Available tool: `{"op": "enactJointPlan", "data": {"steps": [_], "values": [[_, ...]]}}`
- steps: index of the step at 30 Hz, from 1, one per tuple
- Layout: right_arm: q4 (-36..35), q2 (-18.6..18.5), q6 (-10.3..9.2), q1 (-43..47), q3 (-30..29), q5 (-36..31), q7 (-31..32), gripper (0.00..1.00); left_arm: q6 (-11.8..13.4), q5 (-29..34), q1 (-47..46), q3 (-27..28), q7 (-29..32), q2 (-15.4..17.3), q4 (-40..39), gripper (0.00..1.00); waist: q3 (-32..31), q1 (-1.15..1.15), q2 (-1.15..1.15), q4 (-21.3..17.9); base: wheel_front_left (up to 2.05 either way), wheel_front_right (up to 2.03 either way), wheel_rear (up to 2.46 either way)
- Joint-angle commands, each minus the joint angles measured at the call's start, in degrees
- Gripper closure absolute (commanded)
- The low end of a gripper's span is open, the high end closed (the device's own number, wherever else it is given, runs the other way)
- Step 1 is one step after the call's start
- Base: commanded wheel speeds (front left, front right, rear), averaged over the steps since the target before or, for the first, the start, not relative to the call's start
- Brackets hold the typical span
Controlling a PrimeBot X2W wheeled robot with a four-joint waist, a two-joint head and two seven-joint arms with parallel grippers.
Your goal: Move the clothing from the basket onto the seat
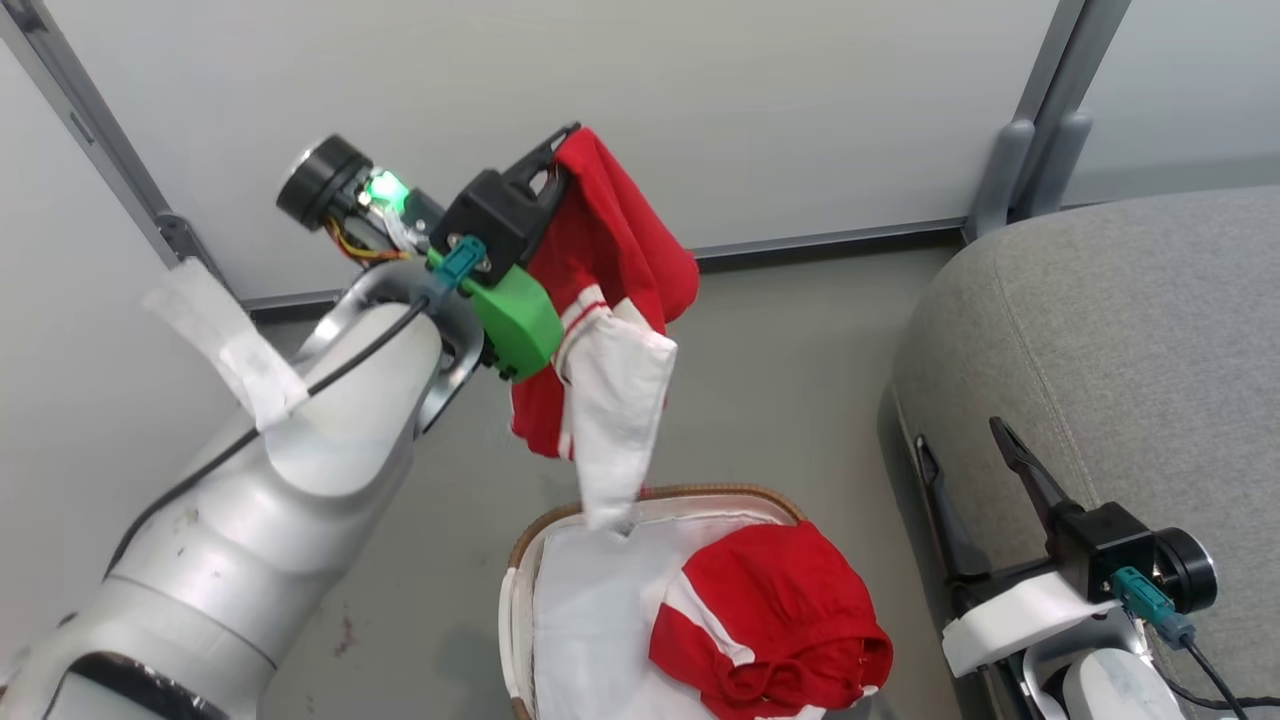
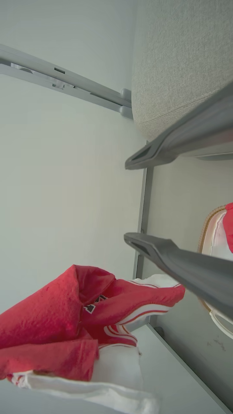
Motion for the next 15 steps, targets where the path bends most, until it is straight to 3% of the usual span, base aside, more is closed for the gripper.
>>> {"op": "enactJointPlan", "data": {"steps": [1,7,15], "values": [[0.1,-0.2,-0.06,0.1,0.3,-0.5,-0.3,0.00,-0.2,0.1,-1.8,-0.2,0.2,-0.1,0.6,1.00,-0.8,0.01,0.00,-0.2,0.00,0.00,0.00],[-0.2,-0.2,-0.06,-1.8,4.1,-0.2,-0.3,0.00,-0.6,-0.4,-6.5,-1.5,1.0,-1.8,3.3,1.00,-1.4,0.01,0.00,-0.6,0.00,0.00,0.00],[-2.2,-0.2,-0.06,-4.8,14.3,4.8,-0.3,0.00,-0.7,-1.6,-9.6,-3.4,0.9,-4.5,7.0,1.00,-2.3,0.01,0.00,-1.0,0.00,0.00,0.00]]}}
